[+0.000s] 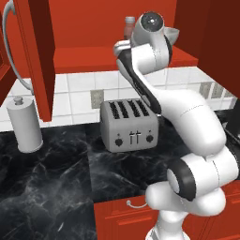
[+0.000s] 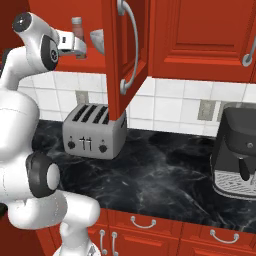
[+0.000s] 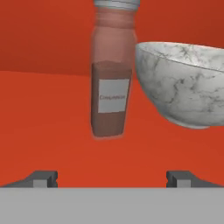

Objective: Take the cinnamon bottle from the cabinet and place it on the dining table, next to the plate with the cupcake. Then take the chocolate from the dining counter and place it on the cupcake plate.

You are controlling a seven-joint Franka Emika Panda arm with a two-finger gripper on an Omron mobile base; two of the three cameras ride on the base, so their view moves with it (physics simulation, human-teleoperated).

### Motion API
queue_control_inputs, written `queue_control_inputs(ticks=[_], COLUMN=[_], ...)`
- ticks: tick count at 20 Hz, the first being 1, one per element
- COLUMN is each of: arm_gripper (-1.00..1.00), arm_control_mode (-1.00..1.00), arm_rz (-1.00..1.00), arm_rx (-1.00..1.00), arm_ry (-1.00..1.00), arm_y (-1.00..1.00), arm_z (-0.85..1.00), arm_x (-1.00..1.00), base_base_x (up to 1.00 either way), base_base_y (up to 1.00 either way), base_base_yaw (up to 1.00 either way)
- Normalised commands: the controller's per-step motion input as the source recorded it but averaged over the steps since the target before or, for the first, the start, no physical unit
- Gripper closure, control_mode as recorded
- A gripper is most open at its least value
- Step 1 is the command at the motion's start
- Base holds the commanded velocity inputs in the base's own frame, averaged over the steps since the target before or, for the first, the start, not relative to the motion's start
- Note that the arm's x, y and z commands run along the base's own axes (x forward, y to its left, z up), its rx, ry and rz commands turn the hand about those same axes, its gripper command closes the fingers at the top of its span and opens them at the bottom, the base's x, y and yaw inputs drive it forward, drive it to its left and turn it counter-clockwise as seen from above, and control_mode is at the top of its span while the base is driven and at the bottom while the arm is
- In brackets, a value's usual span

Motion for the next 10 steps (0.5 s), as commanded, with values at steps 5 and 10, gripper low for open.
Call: queue_control_inputs(ticks=[5,10], arm_gripper=[-1.00,-1.00], arm_control_mode=[-1.00,-1.00], arm_rz=[0.00,0.00], arm_rx=[0.00,0.00], arm_ry=[0.01,0.03], arm_y=[0.00,0.00], arm_z=[0.37,-0.03], arm_x=[0.38,0.51], base_base_x=[0.00,0.00], base_base_y=[0.00,0.00], base_base_yaw=[0.00,0.00])
